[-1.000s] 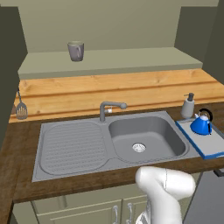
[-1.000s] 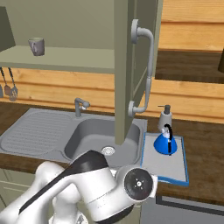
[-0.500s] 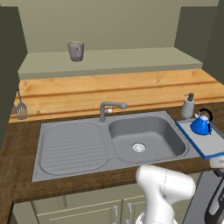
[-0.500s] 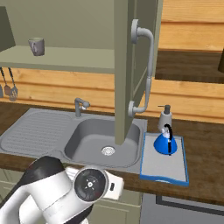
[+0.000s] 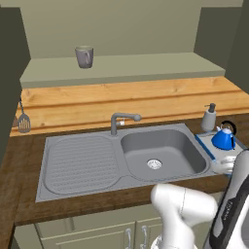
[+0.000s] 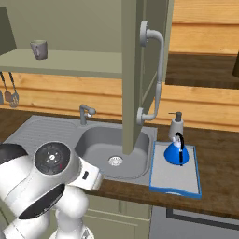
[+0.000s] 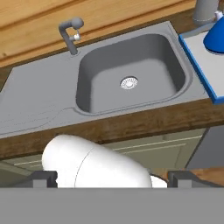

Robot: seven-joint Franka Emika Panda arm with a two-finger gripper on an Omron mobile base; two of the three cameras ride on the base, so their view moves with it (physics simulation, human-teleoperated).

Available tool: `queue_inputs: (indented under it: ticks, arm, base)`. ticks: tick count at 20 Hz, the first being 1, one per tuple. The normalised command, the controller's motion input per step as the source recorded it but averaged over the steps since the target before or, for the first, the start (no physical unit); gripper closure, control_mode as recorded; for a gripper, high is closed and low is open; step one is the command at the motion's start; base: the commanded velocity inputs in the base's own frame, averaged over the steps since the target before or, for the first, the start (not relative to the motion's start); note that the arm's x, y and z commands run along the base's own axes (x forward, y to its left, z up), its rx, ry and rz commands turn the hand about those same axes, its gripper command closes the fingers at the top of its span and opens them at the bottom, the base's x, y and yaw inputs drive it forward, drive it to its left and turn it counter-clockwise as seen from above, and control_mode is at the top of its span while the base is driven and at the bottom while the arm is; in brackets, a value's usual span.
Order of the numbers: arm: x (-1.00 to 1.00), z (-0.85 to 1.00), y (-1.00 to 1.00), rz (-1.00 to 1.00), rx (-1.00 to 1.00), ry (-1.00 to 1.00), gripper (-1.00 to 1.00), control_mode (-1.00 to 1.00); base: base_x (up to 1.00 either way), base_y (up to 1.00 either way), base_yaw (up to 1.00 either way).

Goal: Pick the kettle from the counter and place it on the tray. Then pick the mug from the cabinet and place it on the tray. Then close the cabinet doors.

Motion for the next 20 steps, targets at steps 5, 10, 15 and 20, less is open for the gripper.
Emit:
queue_inputs:
  ticks: [5, 10, 15, 20]
  arm:
    - [0.02, 0.33, 0.75, 0.01, -0.01, 0.0, -1.0, -1.0]
    - [0.28, 0.27, 0.58, 0.06, -0.12, -0.16, -1.0, -1.0]
    - [0.44, 0.42, 0.49, 0.0, -0.16, -0.04, -1.0, -1.0]
    - [0.43, 0.33, 0.43, 0.03, -0.24, -0.07, -1.0, -1.0]
  base:
    - [0.0, 0.0, 0.0]
    - [0.0, 0.0, 0.0]
    - [0.0, 0.0, 0.0]
    - [0.0, 0.0, 0.0]
